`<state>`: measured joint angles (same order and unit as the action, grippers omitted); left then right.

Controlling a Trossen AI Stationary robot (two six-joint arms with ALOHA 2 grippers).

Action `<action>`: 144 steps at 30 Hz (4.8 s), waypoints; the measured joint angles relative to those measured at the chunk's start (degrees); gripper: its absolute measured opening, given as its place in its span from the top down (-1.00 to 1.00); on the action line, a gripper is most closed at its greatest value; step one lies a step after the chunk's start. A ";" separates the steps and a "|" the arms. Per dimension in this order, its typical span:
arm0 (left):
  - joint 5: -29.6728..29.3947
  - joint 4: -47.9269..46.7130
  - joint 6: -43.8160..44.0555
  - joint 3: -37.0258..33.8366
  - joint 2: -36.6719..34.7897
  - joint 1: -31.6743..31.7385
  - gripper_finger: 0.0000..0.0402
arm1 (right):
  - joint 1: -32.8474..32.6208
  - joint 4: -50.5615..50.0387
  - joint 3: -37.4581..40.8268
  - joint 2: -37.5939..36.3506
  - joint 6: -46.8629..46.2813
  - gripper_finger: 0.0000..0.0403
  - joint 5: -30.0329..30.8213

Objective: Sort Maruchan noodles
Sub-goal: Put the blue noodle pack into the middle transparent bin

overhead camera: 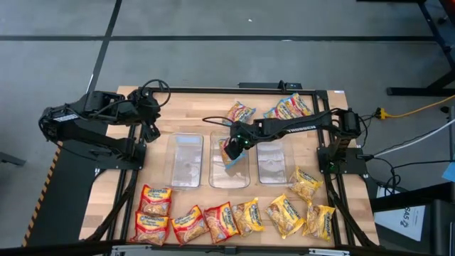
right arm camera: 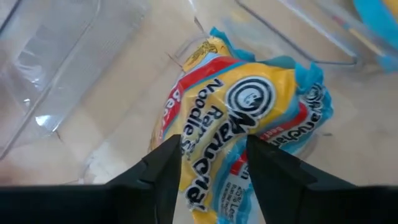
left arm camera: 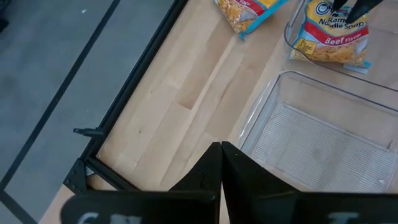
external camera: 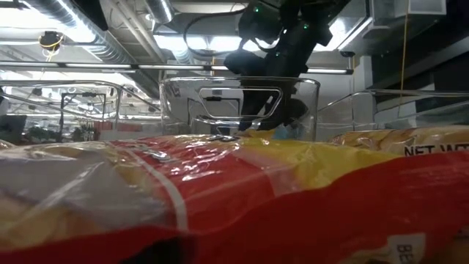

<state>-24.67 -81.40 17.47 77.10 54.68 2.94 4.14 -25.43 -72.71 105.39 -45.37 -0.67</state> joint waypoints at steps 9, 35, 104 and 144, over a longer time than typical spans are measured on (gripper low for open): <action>-0.39 0.02 0.00 0.00 0.02 0.00 1.00 | 0.00 0.84 -0.17 0.76 -1.06 0.29 -1.63; -1.42 0.02 0.00 0.00 0.00 0.00 1.00 | -0.02 0.55 -2.04 1.04 -1.14 0.63 -4.55; -1.42 0.02 0.37 0.01 0.02 -0.02 1.00 | -1.85 -28.50 -25.18 12.23 4.48 0.38 1.77; -1.04 0.02 0.37 0.01 0.02 -0.01 1.00 | -1.95 -27.37 -25.11 14.64 3.56 0.73 -0.56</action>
<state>-25.71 -81.38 17.85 77.11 54.70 2.92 2.20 -52.80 -97.82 120.03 -41.80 -1.23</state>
